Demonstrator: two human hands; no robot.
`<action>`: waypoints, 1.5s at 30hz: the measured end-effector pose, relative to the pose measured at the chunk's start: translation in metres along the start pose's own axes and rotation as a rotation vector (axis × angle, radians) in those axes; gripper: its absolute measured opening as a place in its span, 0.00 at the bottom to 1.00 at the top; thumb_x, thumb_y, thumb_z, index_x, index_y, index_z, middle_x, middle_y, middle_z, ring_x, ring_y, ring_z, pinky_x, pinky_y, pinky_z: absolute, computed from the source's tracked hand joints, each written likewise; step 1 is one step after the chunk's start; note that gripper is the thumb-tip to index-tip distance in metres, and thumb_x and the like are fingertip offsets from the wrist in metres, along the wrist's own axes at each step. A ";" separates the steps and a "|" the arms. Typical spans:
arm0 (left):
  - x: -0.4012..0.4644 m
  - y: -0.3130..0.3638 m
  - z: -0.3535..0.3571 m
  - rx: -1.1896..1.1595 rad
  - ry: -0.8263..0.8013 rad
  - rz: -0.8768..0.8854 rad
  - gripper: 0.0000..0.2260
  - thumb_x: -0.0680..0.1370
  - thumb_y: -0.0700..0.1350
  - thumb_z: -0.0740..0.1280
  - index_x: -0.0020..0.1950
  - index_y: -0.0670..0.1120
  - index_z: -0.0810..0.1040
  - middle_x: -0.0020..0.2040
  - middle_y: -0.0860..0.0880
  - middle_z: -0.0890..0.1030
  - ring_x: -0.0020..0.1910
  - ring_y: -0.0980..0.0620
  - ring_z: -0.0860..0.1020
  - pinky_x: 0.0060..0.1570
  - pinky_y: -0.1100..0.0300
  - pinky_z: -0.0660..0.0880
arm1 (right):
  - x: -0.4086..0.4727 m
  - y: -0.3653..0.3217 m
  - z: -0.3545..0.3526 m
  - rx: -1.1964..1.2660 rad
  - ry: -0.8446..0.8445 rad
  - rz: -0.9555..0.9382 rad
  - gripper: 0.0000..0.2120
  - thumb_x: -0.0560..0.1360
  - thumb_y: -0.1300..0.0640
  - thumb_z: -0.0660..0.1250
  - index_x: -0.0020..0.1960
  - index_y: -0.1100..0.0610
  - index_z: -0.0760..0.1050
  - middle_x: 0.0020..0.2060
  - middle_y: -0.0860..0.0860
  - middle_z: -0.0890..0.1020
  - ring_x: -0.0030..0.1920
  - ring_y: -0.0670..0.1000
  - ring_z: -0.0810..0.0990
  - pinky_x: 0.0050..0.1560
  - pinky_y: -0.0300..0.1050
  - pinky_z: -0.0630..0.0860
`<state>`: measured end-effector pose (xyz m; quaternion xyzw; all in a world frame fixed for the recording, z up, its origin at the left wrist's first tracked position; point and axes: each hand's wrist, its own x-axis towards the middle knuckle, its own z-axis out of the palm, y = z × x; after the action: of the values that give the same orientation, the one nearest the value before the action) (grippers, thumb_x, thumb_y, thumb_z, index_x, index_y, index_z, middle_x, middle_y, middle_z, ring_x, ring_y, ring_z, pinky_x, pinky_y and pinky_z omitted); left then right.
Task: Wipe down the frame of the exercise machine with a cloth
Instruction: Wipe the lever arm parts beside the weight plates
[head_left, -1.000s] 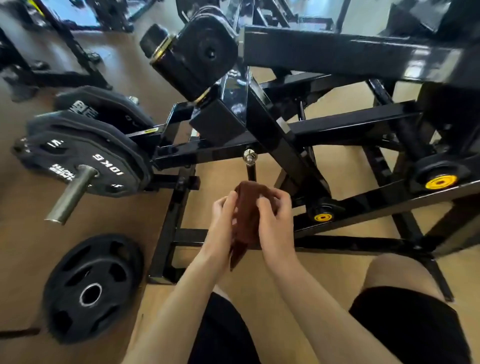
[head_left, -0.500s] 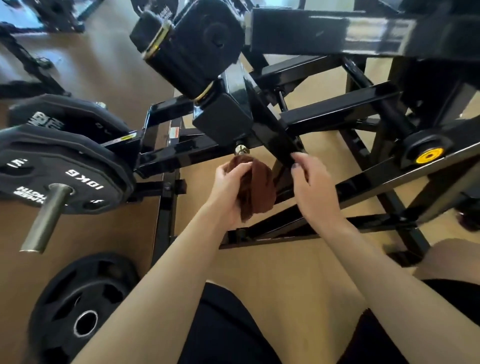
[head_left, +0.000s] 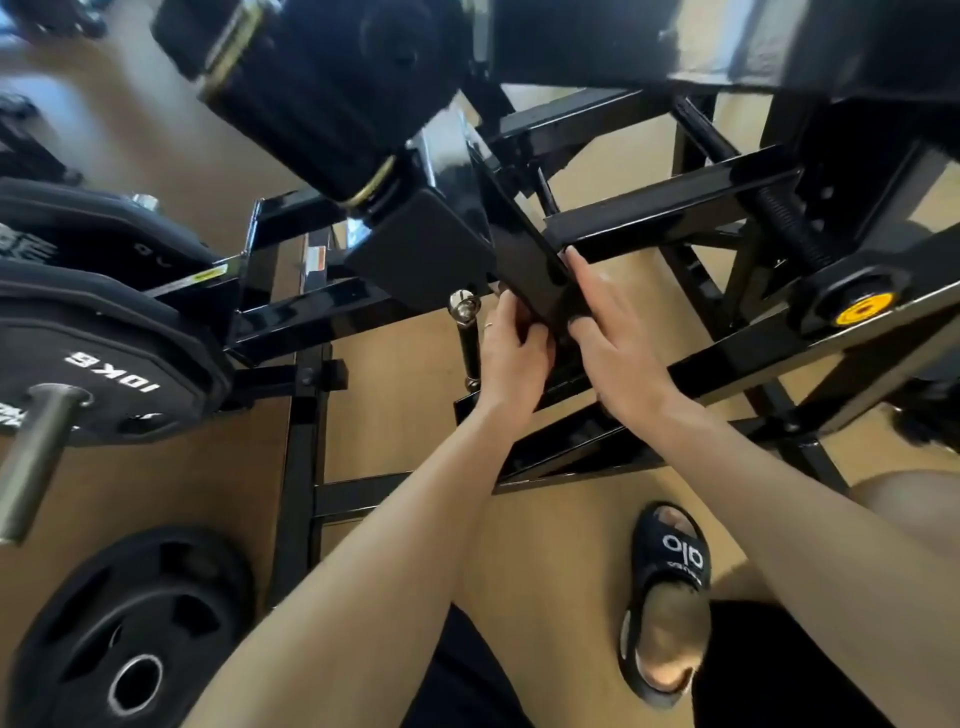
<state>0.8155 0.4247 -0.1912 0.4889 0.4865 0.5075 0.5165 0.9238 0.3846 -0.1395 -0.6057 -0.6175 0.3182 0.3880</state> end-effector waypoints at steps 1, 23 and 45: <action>-0.001 -0.004 0.000 -0.027 0.007 0.016 0.19 0.83 0.37 0.63 0.55 0.64 0.76 0.57 0.52 0.81 0.51 0.64 0.81 0.43 0.73 0.77 | -0.001 0.000 0.000 -0.008 -0.002 -0.002 0.26 0.86 0.58 0.55 0.82 0.43 0.56 0.79 0.44 0.63 0.77 0.43 0.62 0.75 0.40 0.62; -0.015 -0.058 -0.003 0.257 0.017 0.096 0.15 0.83 0.36 0.64 0.67 0.51 0.77 0.67 0.52 0.73 0.64 0.57 0.75 0.68 0.60 0.73 | -0.006 0.005 0.018 -0.113 0.079 -0.052 0.44 0.77 0.70 0.68 0.81 0.44 0.49 0.80 0.51 0.60 0.80 0.52 0.59 0.77 0.58 0.65; -0.016 -0.093 -0.028 0.586 -0.070 0.070 0.14 0.82 0.37 0.66 0.66 0.49 0.76 0.68 0.52 0.72 0.63 0.53 0.75 0.66 0.61 0.73 | -0.004 0.010 0.017 -0.114 0.068 -0.045 0.47 0.76 0.75 0.64 0.81 0.41 0.47 0.82 0.46 0.55 0.82 0.48 0.50 0.81 0.57 0.58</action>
<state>0.7916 0.4081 -0.2850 0.6509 0.5770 0.3456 0.3521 0.9138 0.3828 -0.1572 -0.6233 -0.6347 0.2529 0.3804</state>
